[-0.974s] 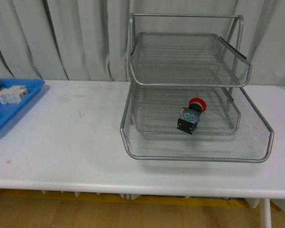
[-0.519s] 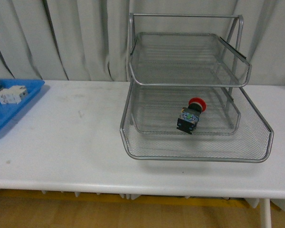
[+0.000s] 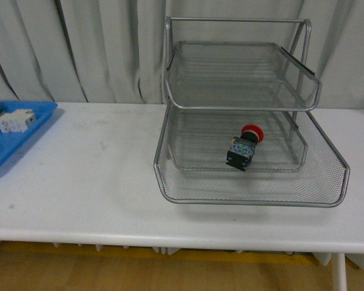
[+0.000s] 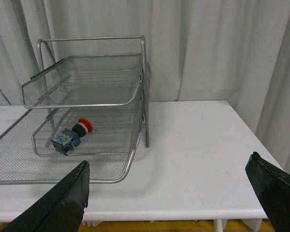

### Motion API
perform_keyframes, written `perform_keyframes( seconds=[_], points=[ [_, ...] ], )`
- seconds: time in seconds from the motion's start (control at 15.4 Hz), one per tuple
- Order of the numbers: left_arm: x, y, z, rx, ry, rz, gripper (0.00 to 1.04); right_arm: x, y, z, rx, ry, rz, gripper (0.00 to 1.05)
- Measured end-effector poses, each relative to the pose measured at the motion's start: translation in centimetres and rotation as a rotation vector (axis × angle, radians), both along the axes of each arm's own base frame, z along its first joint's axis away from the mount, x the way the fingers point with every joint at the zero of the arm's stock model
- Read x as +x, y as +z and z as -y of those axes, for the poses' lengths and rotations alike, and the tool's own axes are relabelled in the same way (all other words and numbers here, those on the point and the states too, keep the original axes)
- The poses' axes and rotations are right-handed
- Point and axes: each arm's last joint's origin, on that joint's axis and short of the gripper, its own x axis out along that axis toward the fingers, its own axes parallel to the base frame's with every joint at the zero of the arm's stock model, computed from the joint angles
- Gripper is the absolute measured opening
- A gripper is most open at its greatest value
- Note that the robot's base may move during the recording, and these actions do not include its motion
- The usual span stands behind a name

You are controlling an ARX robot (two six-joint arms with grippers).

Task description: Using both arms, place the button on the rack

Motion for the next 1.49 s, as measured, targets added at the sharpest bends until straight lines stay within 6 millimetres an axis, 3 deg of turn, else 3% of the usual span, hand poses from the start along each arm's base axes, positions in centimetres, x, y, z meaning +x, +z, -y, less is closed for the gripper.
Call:
perform_keyframes(
  seconds=[0.13,0.19,0.26,0.39,0.45,0.52,0.65,0.78,0.84,1.04,1.36,1.49],
  points=[
    [0.0,0.0,0.0,0.0,0.0,0.0,0.7,0.0,-0.1,0.0,0.001,0.018,-0.03,0.98],
    [0.0,0.0,0.0,0.0,-0.001,0.0,0.83,0.6,0.1,0.0,0.029,0.117,-0.138,0.98],
    [0.0,0.0,0.0,0.0,0.0,0.0,0.95,1.4,1.3,-0.1,0.05,0.156,-0.125,0.98],
    [0.0,0.0,0.0,0.0,0.0,0.0,0.98,4.9,5.4,-0.2,0.086,0.181,-0.021,0.98],
    [0.0,0.0,0.0,0.0,0.0,0.0,0.98,7.5,6.5,-0.6,0.111,0.198,-0.028,0.98],
    [0.0,0.0,0.0,0.0,0.0,0.0,0.98,10.6,6.7,-1.2,0.155,0.22,-0.101,0.98],
    [0.0,0.0,0.0,0.0,0.0,0.0,0.98,16.3,5.3,-2.4,0.235,0.224,-0.326,0.96],
    [0.0,0.0,0.0,0.0,0.0,0.0,0.98,20.4,3.3,-4.6,0.247,0.238,-0.527,0.71],
    [0.0,0.0,0.0,0.0,0.0,0.0,0.98,21.1,2.5,-5.4,0.244,0.251,-0.598,0.6],
    [0.0,0.0,0.0,0.0,0.0,0.0,0.98,20.6,0.6,-8.0,0.226,0.337,-0.74,0.24],
    [0.0,0.0,0.0,0.0,0.0,0.0,0.98,19.9,-0.6,-8.9,0.212,0.368,-0.79,0.01],
    [0.0,0.0,0.0,0.0,0.0,0.0,0.98,19.3,-2.4,-9.4,0.203,0.373,-0.868,0.02]
  ],
)
